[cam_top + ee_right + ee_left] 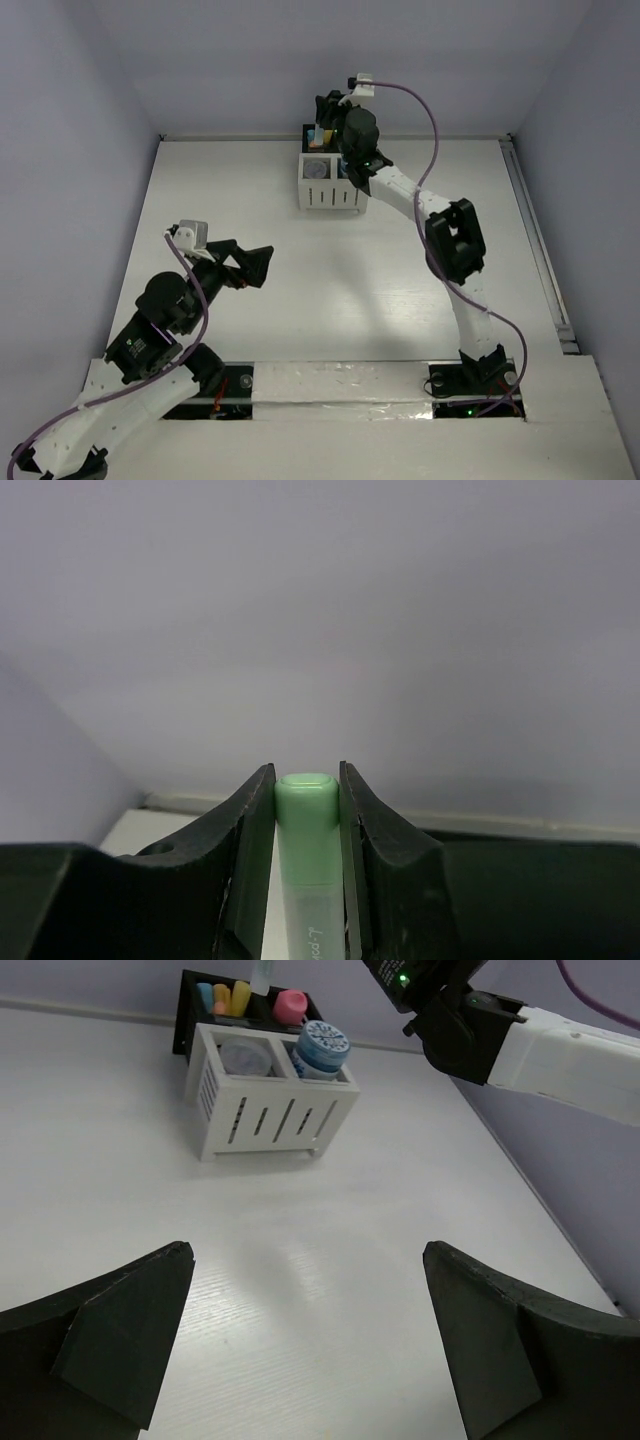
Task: Sort the stationery into containers
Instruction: Place the pen in the storage box.
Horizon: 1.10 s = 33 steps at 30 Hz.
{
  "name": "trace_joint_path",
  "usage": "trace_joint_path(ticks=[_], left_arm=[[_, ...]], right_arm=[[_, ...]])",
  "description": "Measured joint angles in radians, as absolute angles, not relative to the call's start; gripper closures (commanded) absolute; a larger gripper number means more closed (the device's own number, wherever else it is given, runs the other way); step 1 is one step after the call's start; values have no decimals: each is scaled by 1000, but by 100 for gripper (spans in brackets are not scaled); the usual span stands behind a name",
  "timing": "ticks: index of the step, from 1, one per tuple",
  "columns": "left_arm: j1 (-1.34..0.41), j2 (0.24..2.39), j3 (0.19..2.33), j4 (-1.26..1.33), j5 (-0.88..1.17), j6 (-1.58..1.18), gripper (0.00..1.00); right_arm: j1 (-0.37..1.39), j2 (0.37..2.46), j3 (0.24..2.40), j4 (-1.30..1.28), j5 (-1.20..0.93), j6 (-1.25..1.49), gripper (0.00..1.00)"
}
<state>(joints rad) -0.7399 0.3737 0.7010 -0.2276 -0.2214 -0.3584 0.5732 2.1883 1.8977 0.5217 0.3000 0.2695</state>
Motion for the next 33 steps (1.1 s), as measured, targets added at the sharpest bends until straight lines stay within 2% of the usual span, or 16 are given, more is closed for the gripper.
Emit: trace_joint_path(ticks=[8,12,26,27,30,31,33], left_arm=[[-722,404,700,-253,-263,-336,1],[-682,421,700,-253,-263,-331,1],[-574,422,700,-252,-204,-318,1],[-574,422,699,-252,-200,-318,1],[-573,422,697,-251,-194,-318,1],[-570,422,695,-252,-191,-318,1],[-564,422,694,-252,-188,-318,1]], right_arm=[[538,2476,2234,531,307,163,100],[523,2537,2313,532,306,146,100],[510,2541,2189,582,280,137,100],[510,2541,2189,585,277,138,94],[510,2540,2184,596,265,139,57],[510,2539,2175,602,259,142,37],[510,2535,2156,605,244,144,27]])
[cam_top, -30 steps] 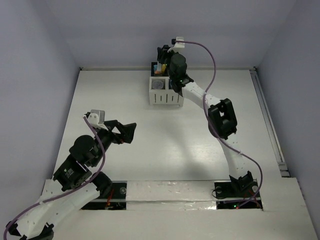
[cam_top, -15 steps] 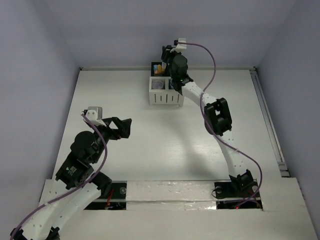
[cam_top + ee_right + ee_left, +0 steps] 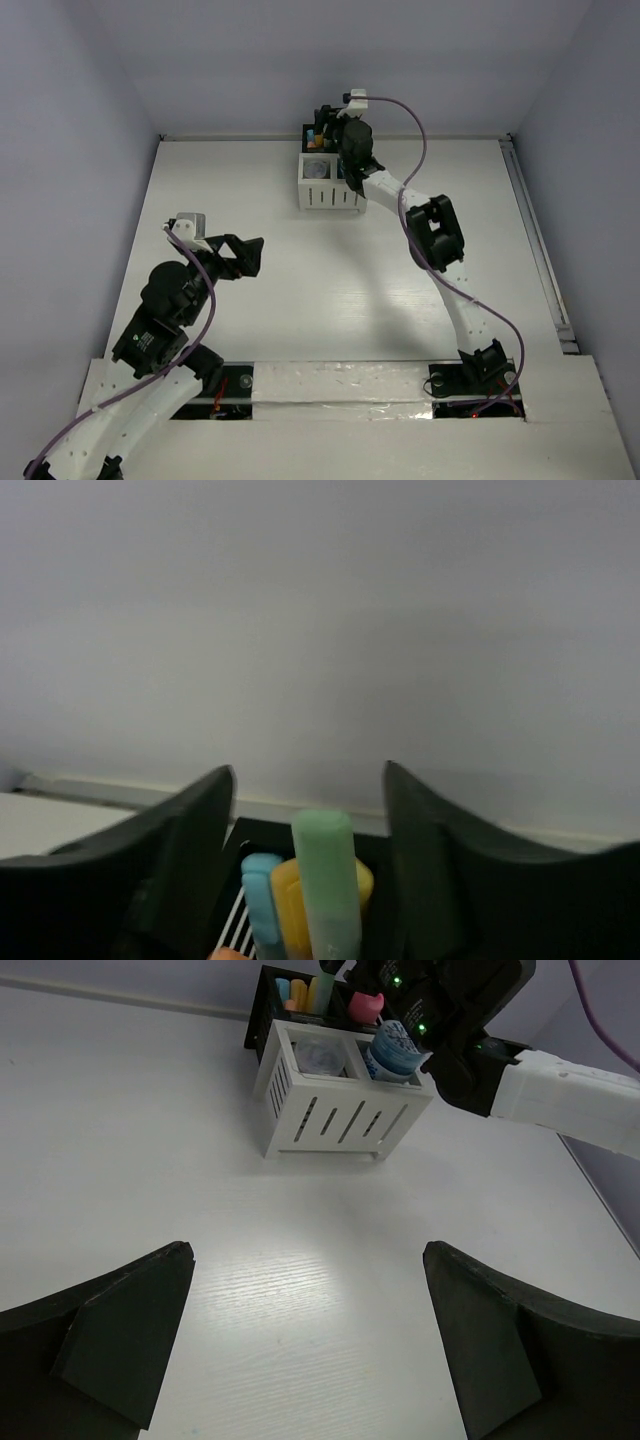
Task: Sort the stationery into containers
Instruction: Place the pen in the storage box.
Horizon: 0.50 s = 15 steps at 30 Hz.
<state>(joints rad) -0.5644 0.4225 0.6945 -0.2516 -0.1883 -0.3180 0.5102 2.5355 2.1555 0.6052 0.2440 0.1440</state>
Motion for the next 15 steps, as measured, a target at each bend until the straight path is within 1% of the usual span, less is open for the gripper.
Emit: trace_joint_path(ticks=[2,3,5,6,7,11,15], left_arm=[[-559,422,694,-251,-186,-318,1],[-557,422,694,-251,-187,-317,1],[-554,422,694,-251,-187,-317,1],[-554,422,694,-251,-187,-317,1],[-554,422,694,-251,-187,-317,1],[-548,418,694,-251,-188,-317,1],[-548,408,694,-252,-192,-317,1]], right_arm=[[510,2530,2138,604,230,146,21],[510,2524,2132,601,224,149,13],[510,2510,2130,587,215,149,8],[510,2498,2130,579,210,149,4],[510,2482,2130,572,205,150,1],[510,2363,2080,541,178,159,0],[510,2143,1938,525,155,180,0]])
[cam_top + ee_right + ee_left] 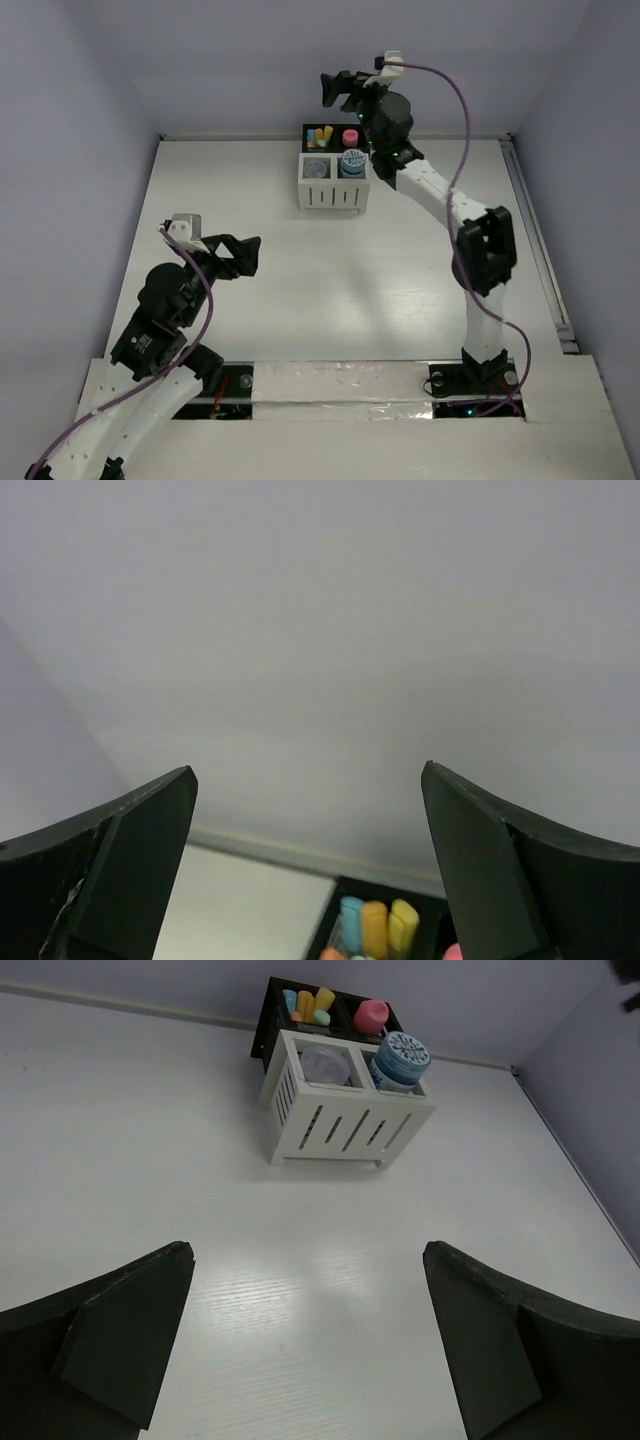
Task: Sort the stationery into containers
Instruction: Place the pen in the storage box, then reset both arms
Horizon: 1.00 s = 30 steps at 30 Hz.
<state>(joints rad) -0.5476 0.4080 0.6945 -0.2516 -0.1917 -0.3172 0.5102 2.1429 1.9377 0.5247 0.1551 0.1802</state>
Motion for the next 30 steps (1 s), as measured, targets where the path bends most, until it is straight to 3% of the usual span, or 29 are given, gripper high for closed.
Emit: trace_joint_path(ticks=[4,11,14,23,30], left_arm=[[-548,403,694,-251,-192,-317,1],[-548,391,694,-241,-179,-329,1],[-548,389,694,-216,-160,-342,1],[-548,447,824,-167,-120,-357,1],[-548,415,789,-105,-104,-361,1]], right_arm=[[510,1818,1660,529,149,218,0],[512,1059,922,562,189,358,0],[512,788,767,495,259,401,0],[512,269,701,170,415,416,0],[512,210,692,-20,472,405,0]])
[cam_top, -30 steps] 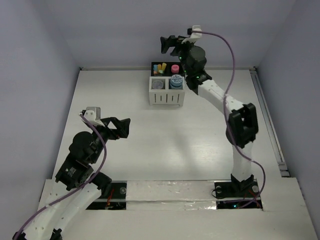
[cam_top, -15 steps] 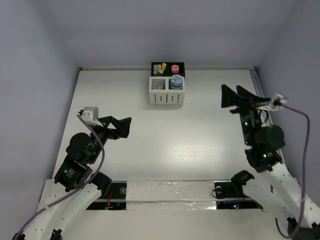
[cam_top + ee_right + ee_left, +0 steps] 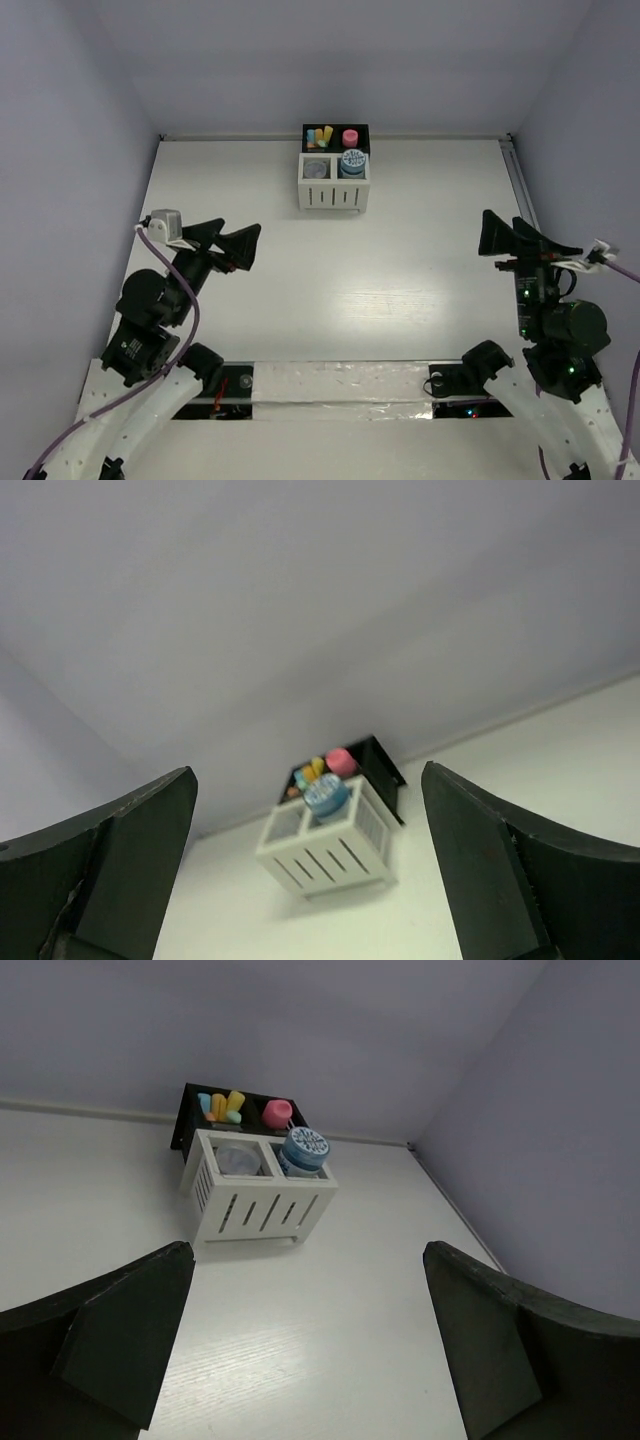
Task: Sort the stationery into containers
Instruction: Reset both arms
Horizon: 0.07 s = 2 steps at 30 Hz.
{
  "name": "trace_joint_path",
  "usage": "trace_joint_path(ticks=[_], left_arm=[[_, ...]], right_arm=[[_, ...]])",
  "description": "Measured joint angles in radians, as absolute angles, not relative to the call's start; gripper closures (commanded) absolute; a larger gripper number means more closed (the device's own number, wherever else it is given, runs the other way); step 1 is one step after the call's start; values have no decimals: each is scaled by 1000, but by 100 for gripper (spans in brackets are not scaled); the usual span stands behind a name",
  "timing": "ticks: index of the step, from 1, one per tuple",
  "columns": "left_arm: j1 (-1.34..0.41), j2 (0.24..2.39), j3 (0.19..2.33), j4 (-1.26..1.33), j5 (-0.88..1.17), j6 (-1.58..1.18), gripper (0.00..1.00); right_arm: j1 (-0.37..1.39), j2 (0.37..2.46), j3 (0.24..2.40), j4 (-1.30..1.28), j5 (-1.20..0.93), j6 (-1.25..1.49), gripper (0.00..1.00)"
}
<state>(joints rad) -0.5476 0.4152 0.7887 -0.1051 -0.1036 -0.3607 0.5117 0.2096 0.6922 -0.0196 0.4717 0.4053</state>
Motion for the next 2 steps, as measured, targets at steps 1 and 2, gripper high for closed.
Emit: trace_joint_path(ticks=[1,2], left_arm=[[-548,406,770,-103,-99,-362,1],[-548,400,756,-103,-95,-363,1]], right_arm=[[512,216,687,-36,472,405,0],[512,224,684,-52,474,405,0]])
